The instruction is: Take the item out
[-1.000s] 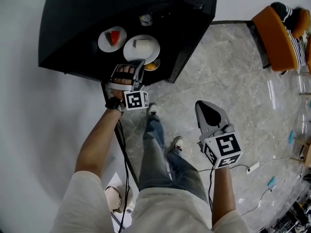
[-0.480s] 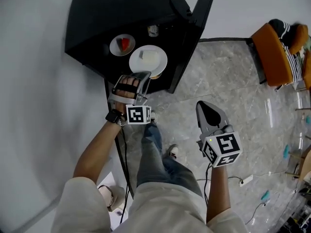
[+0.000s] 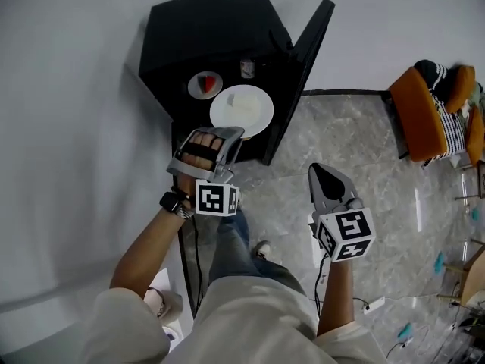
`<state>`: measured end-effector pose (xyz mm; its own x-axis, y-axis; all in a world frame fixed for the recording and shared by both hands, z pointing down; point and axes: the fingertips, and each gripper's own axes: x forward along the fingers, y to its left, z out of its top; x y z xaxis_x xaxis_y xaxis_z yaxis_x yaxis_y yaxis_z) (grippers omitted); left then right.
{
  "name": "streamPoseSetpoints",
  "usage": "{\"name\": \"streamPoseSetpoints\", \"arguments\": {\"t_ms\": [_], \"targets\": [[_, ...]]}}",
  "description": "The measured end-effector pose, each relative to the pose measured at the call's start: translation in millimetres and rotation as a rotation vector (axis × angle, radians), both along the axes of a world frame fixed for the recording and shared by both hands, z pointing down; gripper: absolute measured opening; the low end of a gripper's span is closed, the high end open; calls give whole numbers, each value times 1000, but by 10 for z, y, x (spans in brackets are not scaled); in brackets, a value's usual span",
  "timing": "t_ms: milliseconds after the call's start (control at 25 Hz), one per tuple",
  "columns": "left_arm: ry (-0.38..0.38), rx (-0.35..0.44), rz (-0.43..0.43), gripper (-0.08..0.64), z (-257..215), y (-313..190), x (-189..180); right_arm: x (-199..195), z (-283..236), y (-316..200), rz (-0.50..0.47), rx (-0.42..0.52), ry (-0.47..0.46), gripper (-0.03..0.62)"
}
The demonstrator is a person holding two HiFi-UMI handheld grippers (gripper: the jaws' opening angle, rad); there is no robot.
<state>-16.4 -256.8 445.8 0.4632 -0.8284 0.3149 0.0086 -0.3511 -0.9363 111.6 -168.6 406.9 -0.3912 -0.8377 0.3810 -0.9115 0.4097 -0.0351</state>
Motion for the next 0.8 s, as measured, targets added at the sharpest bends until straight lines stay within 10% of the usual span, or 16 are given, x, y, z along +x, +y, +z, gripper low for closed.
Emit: {"name": "streamPoseSetpoints", "arguments": {"t_ms": [800], "targets": [[63, 36, 60, 11, -1130, 1397, 133, 15, -860, 466, -98, 156, 25, 8]]}}
